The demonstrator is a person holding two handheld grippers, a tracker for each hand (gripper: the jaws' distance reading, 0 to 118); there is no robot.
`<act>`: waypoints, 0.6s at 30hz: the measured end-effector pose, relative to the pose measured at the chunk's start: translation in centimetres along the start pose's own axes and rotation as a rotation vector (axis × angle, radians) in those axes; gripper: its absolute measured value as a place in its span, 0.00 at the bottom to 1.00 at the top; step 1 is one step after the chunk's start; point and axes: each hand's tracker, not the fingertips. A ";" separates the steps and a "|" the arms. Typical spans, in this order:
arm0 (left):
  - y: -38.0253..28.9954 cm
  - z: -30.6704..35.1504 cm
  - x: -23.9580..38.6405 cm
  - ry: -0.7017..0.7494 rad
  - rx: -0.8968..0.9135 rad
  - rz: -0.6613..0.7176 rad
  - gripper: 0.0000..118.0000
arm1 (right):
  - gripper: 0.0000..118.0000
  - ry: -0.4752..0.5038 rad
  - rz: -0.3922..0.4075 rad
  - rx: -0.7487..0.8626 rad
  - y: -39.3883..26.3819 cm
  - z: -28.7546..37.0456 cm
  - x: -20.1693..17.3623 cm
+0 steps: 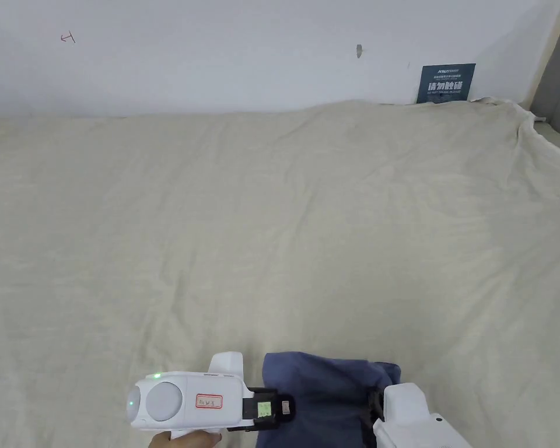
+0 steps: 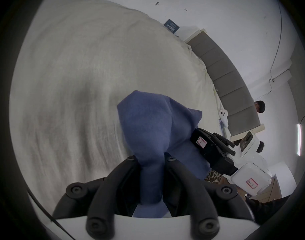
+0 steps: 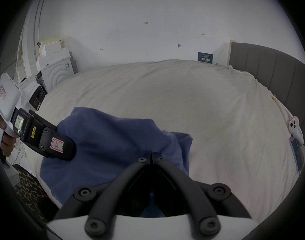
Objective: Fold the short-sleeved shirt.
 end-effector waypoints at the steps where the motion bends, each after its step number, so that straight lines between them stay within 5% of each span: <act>1: 0.2 0.6 -0.1 -0.017 0.013 -0.002 0.15 | 0.00 0.002 0.003 0.017 0.5 0.5 0.1; 18: 7.2 20.6 -14.1 0.353 0.153 0.030 0.15 | 0.00 0.062 0.090 0.326 13.1 6.9 -2.5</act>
